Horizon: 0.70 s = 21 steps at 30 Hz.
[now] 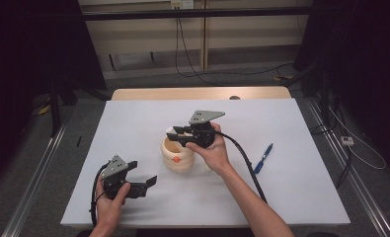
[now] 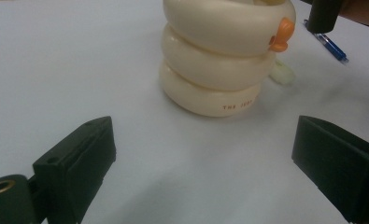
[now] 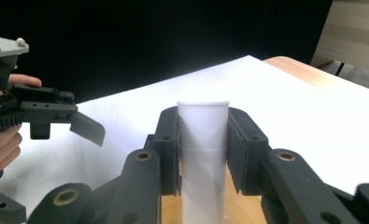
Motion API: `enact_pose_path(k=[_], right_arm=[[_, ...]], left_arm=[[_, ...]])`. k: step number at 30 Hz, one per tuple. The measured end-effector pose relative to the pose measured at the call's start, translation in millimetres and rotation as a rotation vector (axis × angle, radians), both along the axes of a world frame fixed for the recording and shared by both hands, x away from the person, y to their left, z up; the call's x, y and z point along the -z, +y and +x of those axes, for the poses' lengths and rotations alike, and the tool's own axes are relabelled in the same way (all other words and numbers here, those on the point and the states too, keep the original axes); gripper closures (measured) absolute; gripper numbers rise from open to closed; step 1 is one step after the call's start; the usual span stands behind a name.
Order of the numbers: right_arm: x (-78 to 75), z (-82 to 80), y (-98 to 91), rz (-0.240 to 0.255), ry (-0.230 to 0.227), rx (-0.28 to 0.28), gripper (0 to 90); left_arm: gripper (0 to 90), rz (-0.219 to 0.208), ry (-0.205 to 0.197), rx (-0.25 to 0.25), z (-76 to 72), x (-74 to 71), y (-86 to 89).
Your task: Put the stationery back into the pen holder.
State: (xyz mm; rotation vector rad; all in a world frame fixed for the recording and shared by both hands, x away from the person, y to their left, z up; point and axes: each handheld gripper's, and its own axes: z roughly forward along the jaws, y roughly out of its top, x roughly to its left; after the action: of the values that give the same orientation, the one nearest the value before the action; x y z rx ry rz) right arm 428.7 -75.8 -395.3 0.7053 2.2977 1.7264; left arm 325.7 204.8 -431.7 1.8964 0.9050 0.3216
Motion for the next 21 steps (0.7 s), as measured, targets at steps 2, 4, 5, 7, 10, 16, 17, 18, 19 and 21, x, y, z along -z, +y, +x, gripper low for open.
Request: enact_pose_path(k=[2, 4, 5, 7, 10, 16, 17, 18, 19, 21], right_arm=[[2.4, -0.9, -0.3, -0.009, 0.002, 0.005, 67.9], [5.0, -1.4, -1.3, -0.016, 0.004, 0.004, 67.9], [6.4, -1.5, -2.0, -0.020, 0.007, 0.009, 67.7], [7.7, -1.8, -2.8, -0.029, 0.008, 0.012, 65.3], [3.2, -4.3, -3.4, -0.019, 0.006, 0.028, 49.2], [-10.3, -10.0, -7.6, -0.023, -0.006, 0.086, 26.9], [-12.1, -10.2, -10.0, -0.020, 0.001, 0.098, 23.7], [-13.8, -10.3, -12.5, -0.021, 0.006, 0.112, 19.8], [-15.3, -10.4, -15.1, -0.024, 0.013, 0.127, 16.6], [-18.3, -10.8, -20.4, -0.043, 0.020, 0.148, 15.1]], left_arm=[[6.2, 0.002, -0.002, 0.003, 0.1, 0.0, -0.5], [6.2, 0.003, -0.003, 0.002, 0.0, -0.1, -0.6], [6.2, 0.003, -0.003, 0.001, 0.0, 0.0, -0.5], [6.2, 0.005, -0.001, 0.001, 0.3, 0.1, 0.1], [6.2, 0.001, 0.000, -0.001, 0.1, 0.0, 0.0], [6.2, 0.002, -0.001, 0.004, 0.0, 0.0, -0.4], [6.2, 0.001, -0.001, 0.003, -0.1, -0.1, -0.4], [6.2, 0.001, 0.000, 0.003, 0.0, -0.1, -0.3], [6.2, 0.001, 0.000, 0.003, 0.0, 0.0, -0.2], [6.2, 0.002, 0.000, 0.003, 0.2, -0.1, -0.2]])
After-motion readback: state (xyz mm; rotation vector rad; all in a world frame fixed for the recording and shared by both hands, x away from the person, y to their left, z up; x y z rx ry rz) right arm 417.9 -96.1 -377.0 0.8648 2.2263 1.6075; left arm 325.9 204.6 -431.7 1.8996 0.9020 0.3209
